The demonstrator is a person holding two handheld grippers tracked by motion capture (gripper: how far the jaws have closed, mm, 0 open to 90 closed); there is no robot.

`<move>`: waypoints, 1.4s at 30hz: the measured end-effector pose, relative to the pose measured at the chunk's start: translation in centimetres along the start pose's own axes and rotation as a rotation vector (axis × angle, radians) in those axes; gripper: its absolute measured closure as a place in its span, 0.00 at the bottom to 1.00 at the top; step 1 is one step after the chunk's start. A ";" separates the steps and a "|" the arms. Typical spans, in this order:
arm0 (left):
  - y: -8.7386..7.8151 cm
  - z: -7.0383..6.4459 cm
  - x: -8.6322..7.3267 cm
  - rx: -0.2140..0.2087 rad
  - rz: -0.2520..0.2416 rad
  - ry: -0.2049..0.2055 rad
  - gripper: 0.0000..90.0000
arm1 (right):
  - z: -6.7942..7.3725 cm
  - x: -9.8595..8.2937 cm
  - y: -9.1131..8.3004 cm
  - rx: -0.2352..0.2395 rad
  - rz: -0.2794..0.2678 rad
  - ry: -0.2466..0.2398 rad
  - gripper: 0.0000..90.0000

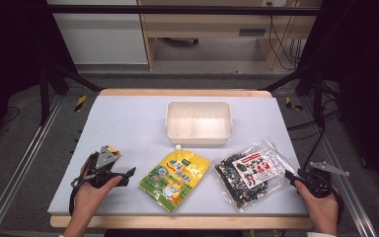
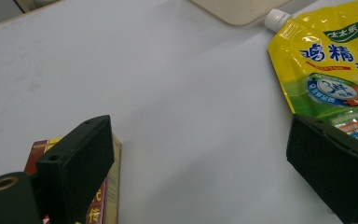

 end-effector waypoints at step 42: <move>-2.7 -6.7 14.4 -0.291 -0.063 0.282 0.25 | 16.6 17.6 -10.6 0.317 -0.086 -0.764 1.00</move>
Point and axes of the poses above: each handheld gripper's, and its own axes: y roughly forward along the jaws, x roughly out of its top, z roughly to its left, the point moved 1 cm from there along y, roughly forward along the jaws, and after that the axes turned 7 degrees about -z, right-handed, at the moved point
